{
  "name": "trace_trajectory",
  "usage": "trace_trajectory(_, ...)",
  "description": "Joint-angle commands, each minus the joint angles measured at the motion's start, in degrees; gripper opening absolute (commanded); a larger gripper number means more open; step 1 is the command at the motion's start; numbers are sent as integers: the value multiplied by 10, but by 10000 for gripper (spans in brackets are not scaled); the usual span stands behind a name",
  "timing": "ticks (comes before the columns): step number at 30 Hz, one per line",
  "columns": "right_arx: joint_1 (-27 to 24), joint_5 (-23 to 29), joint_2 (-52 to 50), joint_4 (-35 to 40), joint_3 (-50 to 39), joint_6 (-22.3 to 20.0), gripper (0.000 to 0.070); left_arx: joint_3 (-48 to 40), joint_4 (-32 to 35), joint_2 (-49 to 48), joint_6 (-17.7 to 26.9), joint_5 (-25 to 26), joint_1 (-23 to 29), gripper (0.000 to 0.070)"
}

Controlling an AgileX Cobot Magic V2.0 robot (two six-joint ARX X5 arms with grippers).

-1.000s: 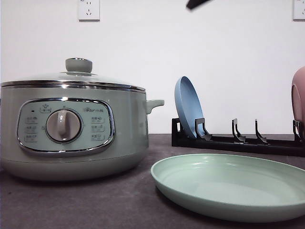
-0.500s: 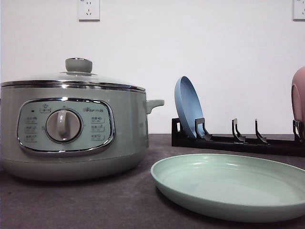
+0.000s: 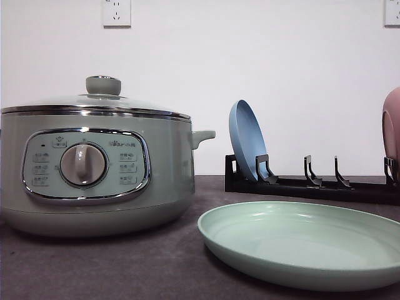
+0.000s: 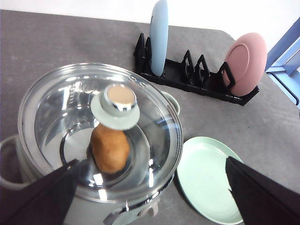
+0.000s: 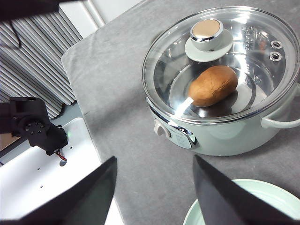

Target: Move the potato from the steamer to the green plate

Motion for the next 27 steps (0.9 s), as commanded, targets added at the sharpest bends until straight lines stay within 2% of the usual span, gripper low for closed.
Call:
trace_trajectory(1, 3, -1, 7, 2, 11, -9, 318, 59, -18, 45, 5, -14, -2, 627)
trace_trajectory(7, 3, 3, 7, -3, 11, -19, 318, 217, -113, 190, 35, -85, -37, 623)
trace_trajectory(13, 3, 3, 7, -5, 11, -20, 318, 336, -173, 315, 50, -162, -97, 623)
trace_trajectory(19, 3, 3, 7, -7, 11, -20, 318, 408, -200, 416, 60, -227, -153, 623)
trace_trajectory(27, 3, 3, 7, -13, 11, -20, 318, 455, -221, 508, 62, -279, -204, 623)
